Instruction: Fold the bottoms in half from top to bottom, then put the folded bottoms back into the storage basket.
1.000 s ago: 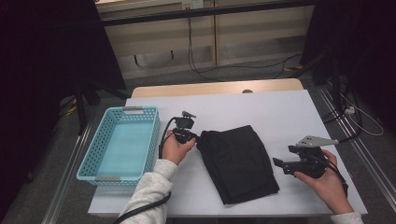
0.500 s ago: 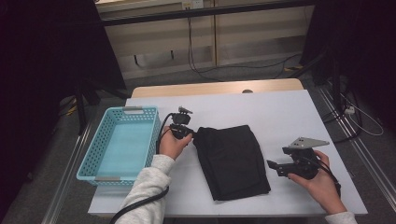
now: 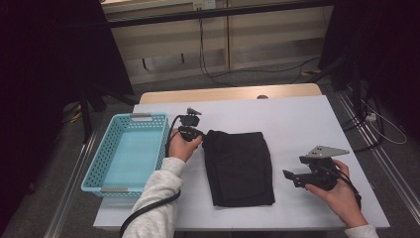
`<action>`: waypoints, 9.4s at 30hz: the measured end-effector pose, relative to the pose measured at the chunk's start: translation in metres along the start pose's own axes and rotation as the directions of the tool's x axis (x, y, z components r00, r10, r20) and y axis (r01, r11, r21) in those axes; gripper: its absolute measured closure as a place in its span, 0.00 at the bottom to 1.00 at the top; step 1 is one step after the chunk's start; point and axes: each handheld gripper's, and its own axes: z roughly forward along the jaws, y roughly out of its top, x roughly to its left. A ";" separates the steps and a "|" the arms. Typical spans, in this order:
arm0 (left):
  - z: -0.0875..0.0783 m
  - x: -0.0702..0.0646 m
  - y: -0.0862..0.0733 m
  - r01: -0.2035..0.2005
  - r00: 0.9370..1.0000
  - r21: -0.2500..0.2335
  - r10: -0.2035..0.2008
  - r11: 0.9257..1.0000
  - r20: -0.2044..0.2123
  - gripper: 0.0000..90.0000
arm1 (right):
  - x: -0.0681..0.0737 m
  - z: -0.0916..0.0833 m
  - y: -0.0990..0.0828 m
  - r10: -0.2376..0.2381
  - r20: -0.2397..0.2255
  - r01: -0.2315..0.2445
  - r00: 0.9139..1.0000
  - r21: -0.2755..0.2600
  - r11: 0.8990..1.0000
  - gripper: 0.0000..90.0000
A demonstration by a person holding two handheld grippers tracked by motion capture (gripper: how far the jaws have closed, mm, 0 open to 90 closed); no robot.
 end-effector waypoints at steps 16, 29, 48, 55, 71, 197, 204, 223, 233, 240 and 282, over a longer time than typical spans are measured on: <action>-0.028 -0.018 -0.029 -0.058 0.998 -0.066 0.058 0.996 -0.002 0.53 | 0.010 0.005 0.006 -0.026 -0.017 0.026 1.000 0.004 1.000 0.21; -0.014 -0.044 -0.065 -0.083 0.991 -0.029 0.086 0.996 0.102 0.69 | 0.017 0.010 0.007 -0.038 -0.031 0.038 0.999 0.013 0.999 0.21; -0.022 -0.053 -0.073 -0.050 0.980 -0.018 0.053 0.999 0.191 0.95 | 0.016 0.007 0.003 -0.036 -0.021 0.036 0.999 0.018 0.999 0.21; -0.030 -0.052 -0.076 -0.048 0.976 -0.004 0.048 0.999 0.211 0.95 | 0.020 0.007 0.005 -0.047 -0.027 0.047 0.999 0.013 0.999 0.21; -0.023 -0.043 -0.081 -0.032 0.982 -0.007 0.033 0.999 0.186 0.92 | 0.040 0.021 0.009 -0.082 -0.070 0.084 0.994 0.026 0.996 0.27; -0.027 -0.018 -0.057 -0.086 0.995 -0.115 0.080 0.990 -0.059 0.12 | 0.085 0.054 0.003 0.083 0.037 -0.084 0.996 0.037 0.996 0.57; -0.028 -0.019 -0.057 -0.098 0.994 -0.112 0.091 0.989 -0.061 0.12 | 0.087 0.054 0.002 0.100 -0.012 -0.099 0.995 0.030 0.995 0.82; -0.022 -0.020 -0.046 -0.072 0.996 -0.109 0.066 0.991 -0.053 0.10 | 0.079 0.044 0.003 0.136 -0.053 -0.134 0.989 0.038 0.990 0.89; 0.002 -0.025 -0.034 -0.051 0.997 -0.071 0.047 0.996 -0.064 0.09 | 0.077 0.043 0.000 0.123 -0.050 -0.121 0.991 0.038 0.992 0.89; 0.015 -0.030 -0.033 -0.076 0.993 -0.052 0.071 0.996 -0.094 0.15 | 0.078 0.043 0.000 0.116 -0.045 -0.114 0.992 0.034 0.993 0.89; -0.006 -0.042 0.010 0.029 0.997 0.173 -0.016 0.985 -0.072 0.88 | 0.086 0.038 0.004 0.088 -0.054 -0.089 0.995 -0.012 0.996 0.89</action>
